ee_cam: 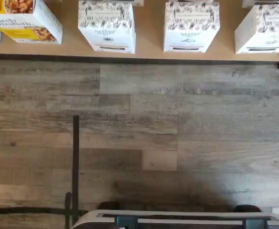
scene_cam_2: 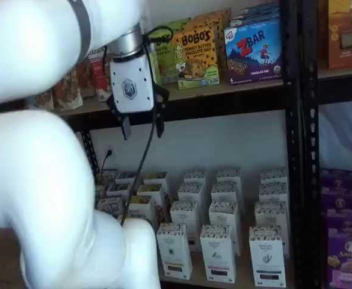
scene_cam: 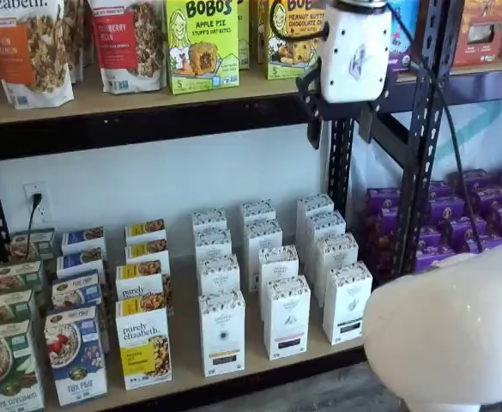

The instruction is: Pick up the white box with a yellow strip in the middle, on the bottom shelf, the fourth box from the left

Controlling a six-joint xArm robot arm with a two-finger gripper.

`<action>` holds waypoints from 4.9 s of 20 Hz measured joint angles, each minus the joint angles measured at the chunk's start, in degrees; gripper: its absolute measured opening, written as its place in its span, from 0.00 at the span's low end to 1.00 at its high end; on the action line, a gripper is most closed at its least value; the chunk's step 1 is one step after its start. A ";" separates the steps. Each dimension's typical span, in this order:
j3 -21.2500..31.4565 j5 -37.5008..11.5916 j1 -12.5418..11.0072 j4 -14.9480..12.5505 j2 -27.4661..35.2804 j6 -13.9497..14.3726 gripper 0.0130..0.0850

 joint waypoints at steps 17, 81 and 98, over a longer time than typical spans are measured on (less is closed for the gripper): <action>12.28 -20.85 6.84 -0.08 6.87 6.15 1.00; -0.52 -76.43 9.64 -16.36 70.94 22.90 1.00; -9.99 -77.80 9.52 -17.31 80.48 23.65 1.00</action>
